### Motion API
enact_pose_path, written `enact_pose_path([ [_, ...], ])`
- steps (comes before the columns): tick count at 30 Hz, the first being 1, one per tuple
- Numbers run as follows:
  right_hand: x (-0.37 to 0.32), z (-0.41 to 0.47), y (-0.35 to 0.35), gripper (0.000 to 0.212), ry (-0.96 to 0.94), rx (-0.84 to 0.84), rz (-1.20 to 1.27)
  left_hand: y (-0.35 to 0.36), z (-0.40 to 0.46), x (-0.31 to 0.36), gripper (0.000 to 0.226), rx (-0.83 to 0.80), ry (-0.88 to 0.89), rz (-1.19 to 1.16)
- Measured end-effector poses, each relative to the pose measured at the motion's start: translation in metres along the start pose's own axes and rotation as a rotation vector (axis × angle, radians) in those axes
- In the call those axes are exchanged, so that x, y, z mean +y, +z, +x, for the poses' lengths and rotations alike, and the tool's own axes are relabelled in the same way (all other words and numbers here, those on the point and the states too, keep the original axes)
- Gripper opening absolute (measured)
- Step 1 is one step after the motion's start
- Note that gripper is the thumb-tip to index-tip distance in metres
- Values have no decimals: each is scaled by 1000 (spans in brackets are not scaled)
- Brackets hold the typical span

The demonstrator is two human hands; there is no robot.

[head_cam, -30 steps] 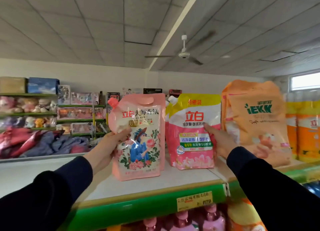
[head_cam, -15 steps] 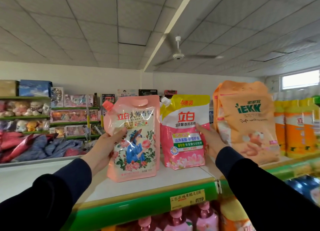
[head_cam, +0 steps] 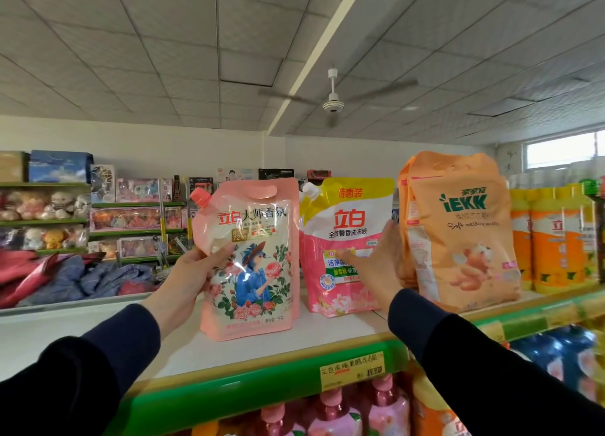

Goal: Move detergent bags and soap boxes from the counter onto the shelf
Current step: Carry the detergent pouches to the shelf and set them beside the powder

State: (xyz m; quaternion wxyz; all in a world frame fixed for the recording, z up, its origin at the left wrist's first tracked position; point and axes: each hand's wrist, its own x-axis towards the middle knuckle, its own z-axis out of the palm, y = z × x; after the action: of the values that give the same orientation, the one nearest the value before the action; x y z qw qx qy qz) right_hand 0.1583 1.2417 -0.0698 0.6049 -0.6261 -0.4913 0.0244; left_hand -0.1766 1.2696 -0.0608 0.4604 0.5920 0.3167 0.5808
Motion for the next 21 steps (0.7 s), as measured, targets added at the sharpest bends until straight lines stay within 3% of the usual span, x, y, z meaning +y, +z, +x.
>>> enact_pose_path([
  [3,-8,-12,5,134,-108,-4,-229,0,-3,1,52,-16,23,32],
  [7,-11,-19,3,130,-127,-54,-216,-4,-6,4,57,-28,67,61],
  [13,-17,-32,-7,121,-173,-64,-219,-7,-16,16,57,75,166,39],
  [16,-20,-44,-16,118,-189,-80,-203,0,-23,21,75,257,275,159],
  [18,-23,-50,-22,117,-194,-78,-180,6,-30,27,75,373,398,294],
  [21,-30,-63,-31,116,-196,-60,-136,18,-44,38,78,357,603,395],
])
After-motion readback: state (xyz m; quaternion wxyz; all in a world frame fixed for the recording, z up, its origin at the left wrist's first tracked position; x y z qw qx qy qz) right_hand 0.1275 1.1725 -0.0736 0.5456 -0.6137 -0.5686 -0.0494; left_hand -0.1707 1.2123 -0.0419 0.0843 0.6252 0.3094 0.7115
